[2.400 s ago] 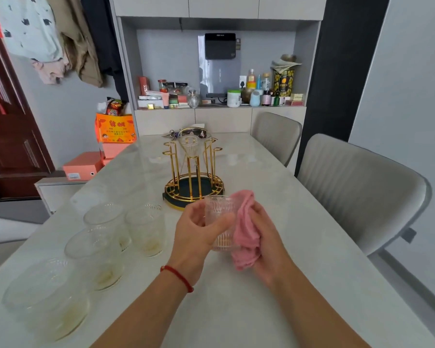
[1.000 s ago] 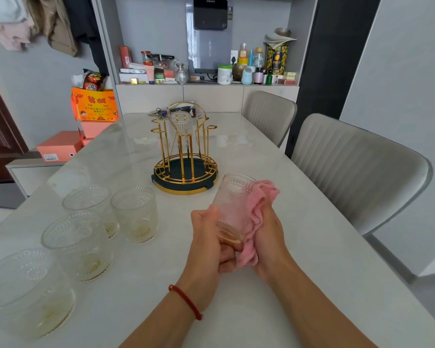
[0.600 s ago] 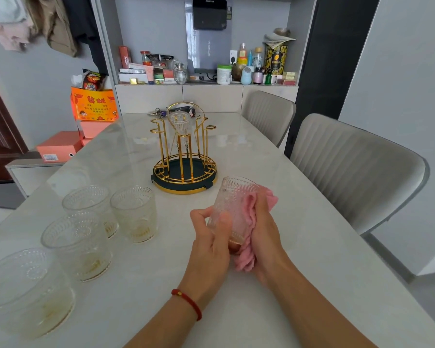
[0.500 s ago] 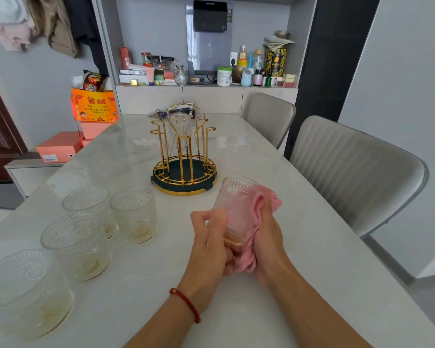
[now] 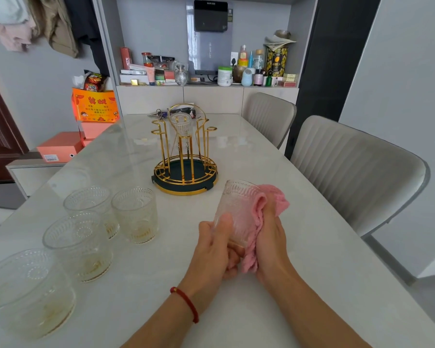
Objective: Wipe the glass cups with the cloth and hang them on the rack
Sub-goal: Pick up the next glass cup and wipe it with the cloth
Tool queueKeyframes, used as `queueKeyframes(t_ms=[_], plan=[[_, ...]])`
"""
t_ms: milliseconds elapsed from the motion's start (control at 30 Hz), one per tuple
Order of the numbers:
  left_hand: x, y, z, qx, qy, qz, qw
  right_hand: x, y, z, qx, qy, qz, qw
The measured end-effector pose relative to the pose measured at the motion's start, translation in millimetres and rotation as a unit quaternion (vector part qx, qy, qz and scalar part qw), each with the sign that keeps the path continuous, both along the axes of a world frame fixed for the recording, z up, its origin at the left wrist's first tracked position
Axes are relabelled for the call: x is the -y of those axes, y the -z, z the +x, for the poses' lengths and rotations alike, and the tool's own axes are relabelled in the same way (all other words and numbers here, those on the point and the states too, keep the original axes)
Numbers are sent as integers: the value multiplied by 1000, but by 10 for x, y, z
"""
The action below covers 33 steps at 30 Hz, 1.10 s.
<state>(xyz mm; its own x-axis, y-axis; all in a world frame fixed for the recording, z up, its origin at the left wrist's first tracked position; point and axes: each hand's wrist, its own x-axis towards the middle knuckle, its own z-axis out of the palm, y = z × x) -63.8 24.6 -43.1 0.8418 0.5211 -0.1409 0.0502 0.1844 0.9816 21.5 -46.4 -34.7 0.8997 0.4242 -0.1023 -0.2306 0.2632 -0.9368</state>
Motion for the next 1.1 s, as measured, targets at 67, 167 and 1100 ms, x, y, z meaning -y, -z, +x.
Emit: queueKeyframes(t_ms=[67, 167, 1100], plan=[[-48, -54, -35, -5, 76, -131, 989, 16, -16, 13, -19, -7, -3, 1000], [-70, -55, -37, -34, 108, -149, 982, 3, -19, 50, -43, -5, -2, 999], [29, -19, -96, -30, 16, 145, 989, 14, 50, 31, -8, 2, 73, 997]])
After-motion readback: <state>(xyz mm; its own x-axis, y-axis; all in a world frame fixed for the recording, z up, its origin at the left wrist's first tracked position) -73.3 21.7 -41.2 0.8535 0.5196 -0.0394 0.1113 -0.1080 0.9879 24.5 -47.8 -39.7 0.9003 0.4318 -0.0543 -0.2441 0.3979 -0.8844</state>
